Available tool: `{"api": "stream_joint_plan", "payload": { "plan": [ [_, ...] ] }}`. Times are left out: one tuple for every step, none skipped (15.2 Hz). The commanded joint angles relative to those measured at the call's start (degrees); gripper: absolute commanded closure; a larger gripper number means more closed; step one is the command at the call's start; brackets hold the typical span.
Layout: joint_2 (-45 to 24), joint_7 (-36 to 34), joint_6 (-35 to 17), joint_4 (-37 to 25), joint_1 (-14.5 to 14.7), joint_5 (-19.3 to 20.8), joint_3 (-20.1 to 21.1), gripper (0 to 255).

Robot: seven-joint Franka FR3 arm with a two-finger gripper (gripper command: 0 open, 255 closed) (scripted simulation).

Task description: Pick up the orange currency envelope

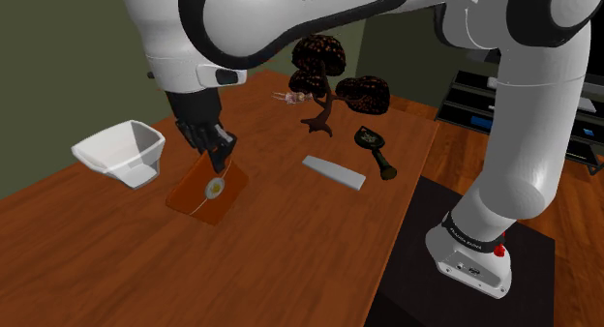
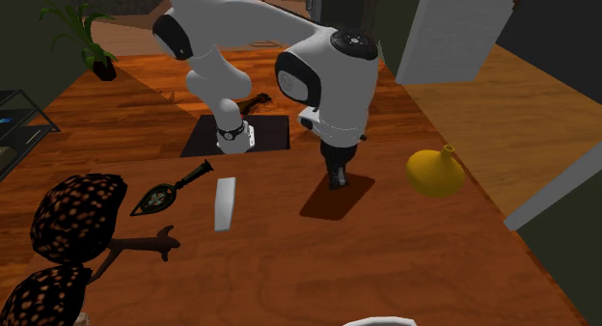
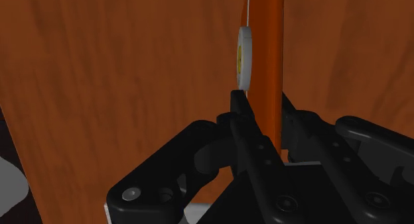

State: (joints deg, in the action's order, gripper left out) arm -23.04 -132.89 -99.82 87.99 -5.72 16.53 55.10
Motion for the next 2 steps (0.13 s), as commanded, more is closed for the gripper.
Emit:
{"api": "stream_joint_plan", "payload": {
  "plan": [
    [0.02, 0.08, 1.00, -1.02, 0.17, -0.07, 0.04, 255],
    [0.01, 0.08, 1.00, -1.03, 0.19, -0.06, 0.04, 255]
  ]
}}
